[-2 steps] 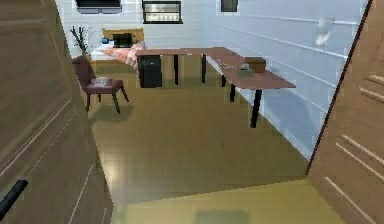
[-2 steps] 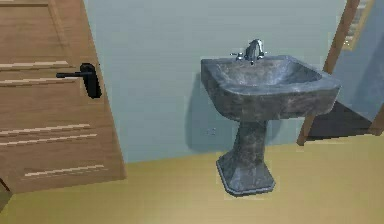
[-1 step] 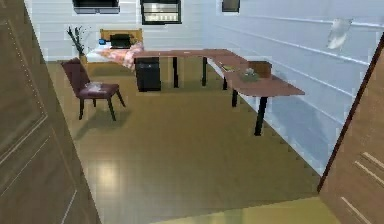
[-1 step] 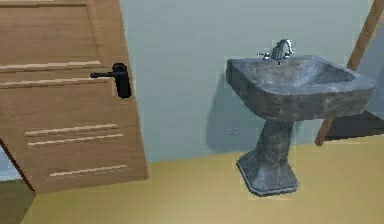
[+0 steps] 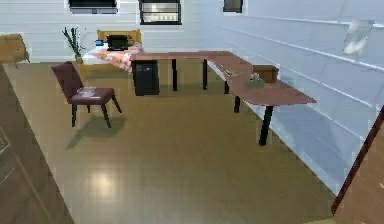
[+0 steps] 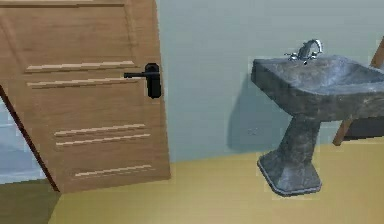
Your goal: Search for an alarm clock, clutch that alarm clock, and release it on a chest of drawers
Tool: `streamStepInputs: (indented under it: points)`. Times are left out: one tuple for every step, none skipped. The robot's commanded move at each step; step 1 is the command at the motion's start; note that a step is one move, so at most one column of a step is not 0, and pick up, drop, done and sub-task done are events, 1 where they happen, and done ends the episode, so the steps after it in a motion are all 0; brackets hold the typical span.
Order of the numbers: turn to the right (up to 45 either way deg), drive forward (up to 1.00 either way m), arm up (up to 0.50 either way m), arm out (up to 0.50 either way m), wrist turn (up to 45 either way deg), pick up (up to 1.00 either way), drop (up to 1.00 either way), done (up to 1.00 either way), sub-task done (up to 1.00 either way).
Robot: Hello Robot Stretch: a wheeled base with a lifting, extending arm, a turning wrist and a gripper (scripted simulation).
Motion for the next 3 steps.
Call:
streamStepInputs:
  points:
    - [45.0, 0.00, 0.00, 0.00, 0.0, 0.00, 0.00, 0.00, 0.00]
    - [27.0, 0.00, 0.00, 0.00, 0.0, 0.00, 0.00, 0.00, 0.00]
    - [0.0, 0.15, 0.00, 0.00, 0.0, 0.00, 0.00, 0.00, 0.00]
